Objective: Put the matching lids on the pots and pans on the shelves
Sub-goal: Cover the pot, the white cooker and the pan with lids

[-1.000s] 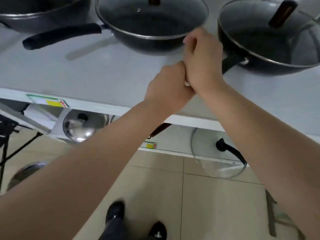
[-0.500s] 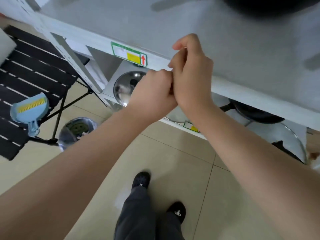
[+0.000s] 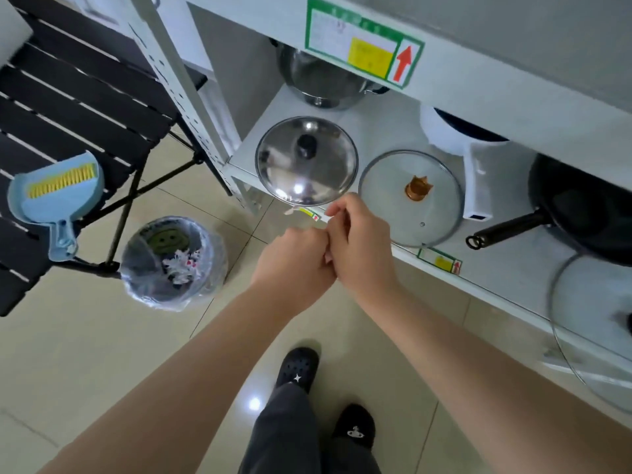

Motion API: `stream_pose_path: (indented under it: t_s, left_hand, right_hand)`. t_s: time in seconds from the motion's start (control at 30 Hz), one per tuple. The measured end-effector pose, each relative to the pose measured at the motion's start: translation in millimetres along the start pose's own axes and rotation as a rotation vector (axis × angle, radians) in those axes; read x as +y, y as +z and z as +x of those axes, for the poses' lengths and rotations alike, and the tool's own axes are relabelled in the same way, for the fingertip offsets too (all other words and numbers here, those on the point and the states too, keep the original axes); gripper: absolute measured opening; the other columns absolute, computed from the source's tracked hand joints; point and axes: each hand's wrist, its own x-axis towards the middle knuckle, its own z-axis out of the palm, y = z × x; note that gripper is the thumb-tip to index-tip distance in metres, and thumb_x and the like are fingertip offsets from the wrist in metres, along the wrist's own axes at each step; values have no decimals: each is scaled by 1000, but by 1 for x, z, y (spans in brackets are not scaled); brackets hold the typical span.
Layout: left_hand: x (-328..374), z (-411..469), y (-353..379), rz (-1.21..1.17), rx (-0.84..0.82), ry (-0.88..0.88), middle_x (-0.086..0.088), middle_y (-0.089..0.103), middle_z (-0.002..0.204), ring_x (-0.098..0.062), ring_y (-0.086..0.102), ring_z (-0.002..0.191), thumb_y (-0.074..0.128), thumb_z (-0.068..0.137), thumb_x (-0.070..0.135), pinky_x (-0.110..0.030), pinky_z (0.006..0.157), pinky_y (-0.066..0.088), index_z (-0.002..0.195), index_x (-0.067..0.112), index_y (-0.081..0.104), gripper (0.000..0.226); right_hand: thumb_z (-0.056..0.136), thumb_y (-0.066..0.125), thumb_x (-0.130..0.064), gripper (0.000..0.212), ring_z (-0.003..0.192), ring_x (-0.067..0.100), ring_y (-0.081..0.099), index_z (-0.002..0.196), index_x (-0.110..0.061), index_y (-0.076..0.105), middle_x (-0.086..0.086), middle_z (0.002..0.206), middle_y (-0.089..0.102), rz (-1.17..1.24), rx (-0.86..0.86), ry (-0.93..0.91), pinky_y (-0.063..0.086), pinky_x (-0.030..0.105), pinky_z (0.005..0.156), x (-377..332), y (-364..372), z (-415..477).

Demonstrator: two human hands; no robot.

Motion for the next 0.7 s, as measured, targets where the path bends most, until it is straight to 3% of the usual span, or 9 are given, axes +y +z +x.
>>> stream_pose_path:
  t_s: [0.1, 0.23, 0.37, 0.47, 0.57, 0.7]
  left_hand:
    - [-22, 22, 20, 1, 14, -14, -2, 54, 70, -32, 55, 71, 44, 80, 15, -31, 59, 40, 56, 24, 34, 27]
    - [-44, 42, 49, -29, 47, -38, -2, 67, 85, -31, 63, 82, 51, 80, 19, -36, 68, 52, 79, 19, 56, 5]
    - [-59, 72, 70, -14, 99, 12, 0, 64, 100, -28, 63, 91, 56, 87, 31, -40, 75, 54, 99, 17, 57, 19]
    - [-66, 122, 74, 78, 202, 43, -4, 60, 108, -30, 62, 93, 51, 93, 40, -35, 70, 47, 109, 14, 56, 31]
    - [-74, 173, 73, 167, 275, 54, -8, 53, 122, -31, 57, 107, 49, 94, 39, -36, 76, 41, 120, 13, 53, 37]
    - [-97, 218, 79, 342, 287, 22, -11, 35, 145, -33, 37, 131, 47, 94, 40, -44, 105, 34, 136, 21, 41, 47]
  right_hand:
    - [90, 44, -8, 14, 59, 20, 59, 92, -10, 58, -5, 56, 55, 4, -3, 45, 49, 32, 62, 26, 24, 13]
    - [87, 46, -7, 14, 69, 23, 60, 92, -11, 58, 4, 70, 65, -13, 13, 99, 48, 34, 68, 67, 55, 23]
    - [87, 49, -5, 13, 77, 19, 56, 94, -7, 59, 6, 88, 65, -97, 120, 95, 44, 27, 69, 106, 75, 49]
    - [90, 51, -7, 14, 82, 16, 50, 102, -4, 58, 11, 99, 62, -242, 192, 76, 34, 18, 64, 139, 70, 90]
    - [89, 53, -10, 18, 95, 28, 53, 105, -2, 58, 17, 106, 59, -488, 246, 21, 38, 27, 74, 169, 52, 126]
    - [84, 59, -26, 34, 109, 43, 47, 105, 0, 59, 23, 117, 54, -1095, 200, 57, 45, 47, 79, 206, 39, 140]
